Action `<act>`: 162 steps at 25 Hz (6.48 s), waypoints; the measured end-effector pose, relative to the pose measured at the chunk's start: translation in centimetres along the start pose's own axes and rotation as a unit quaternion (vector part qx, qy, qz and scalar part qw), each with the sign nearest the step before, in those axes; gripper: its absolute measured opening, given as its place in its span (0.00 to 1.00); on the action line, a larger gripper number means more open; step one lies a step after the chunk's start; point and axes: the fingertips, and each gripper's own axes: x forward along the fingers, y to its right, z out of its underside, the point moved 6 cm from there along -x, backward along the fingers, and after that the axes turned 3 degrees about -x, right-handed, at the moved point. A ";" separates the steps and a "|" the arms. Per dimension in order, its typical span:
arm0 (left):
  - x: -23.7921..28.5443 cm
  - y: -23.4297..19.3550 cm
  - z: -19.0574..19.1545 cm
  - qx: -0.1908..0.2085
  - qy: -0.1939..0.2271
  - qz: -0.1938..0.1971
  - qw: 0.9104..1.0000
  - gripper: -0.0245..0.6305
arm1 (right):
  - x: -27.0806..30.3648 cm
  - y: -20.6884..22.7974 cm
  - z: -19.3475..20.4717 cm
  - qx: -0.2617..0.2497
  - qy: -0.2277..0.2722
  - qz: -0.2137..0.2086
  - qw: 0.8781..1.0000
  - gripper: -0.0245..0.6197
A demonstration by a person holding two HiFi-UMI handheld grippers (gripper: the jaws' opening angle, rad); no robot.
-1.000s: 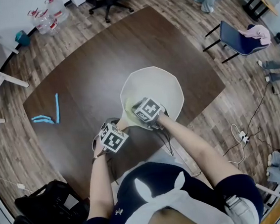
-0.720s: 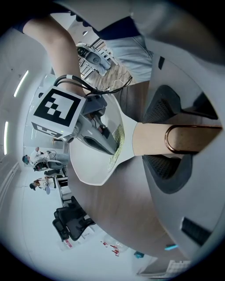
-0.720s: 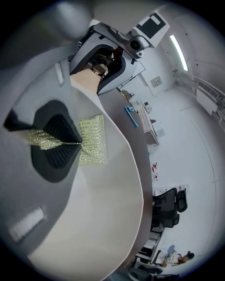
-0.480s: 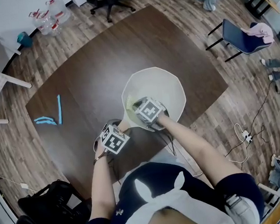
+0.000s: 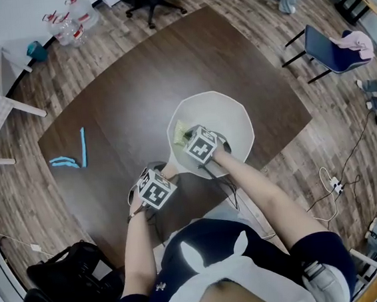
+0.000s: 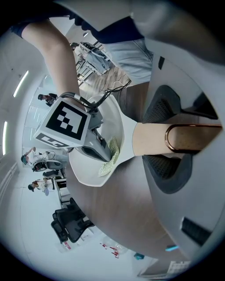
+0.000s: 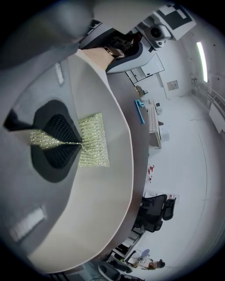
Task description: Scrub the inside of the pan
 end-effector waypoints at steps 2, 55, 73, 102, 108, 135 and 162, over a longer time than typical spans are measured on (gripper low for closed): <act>0.0 0.0 0.0 -0.001 0.000 0.001 1.000 0.38 | 0.1 0.2 -0.1 -0.003 0.000 0.009 1.000 0.05; -0.1 0.3 0.1 -0.027 0.009 -0.005 1.000 0.38 | -1.0 8.5 3.9 -0.055 -0.169 0.184 0.967 0.05; -0.3 0.4 0.0 -0.030 0.012 -0.006 0.999 0.38 | -2.1 8.6 6.6 -0.111 -0.267 0.198 0.937 0.05; -0.5 0.5 0.4 -0.029 0.012 -0.013 0.999 0.38 | -4.4 4.8 11.2 -0.091 -0.395 0.123 0.906 0.05; -0.4 0.2 0.6 -0.023 0.011 -0.019 0.999 0.38 | -4.6 3.5 11.5 -0.051 -0.403 0.089 0.909 0.05; -1.5 -0.7 0.2 -0.008 0.018 -0.056 0.998 0.38 | -4.9 -1.8 10.3 0.082 -0.312 -0.032 0.946 0.05; -1.3 -0.8 0.3 -0.004 0.025 -0.050 0.998 0.38 | -2.4 -5.2 4.6 -0.079 -0.144 -0.039 0.986 0.05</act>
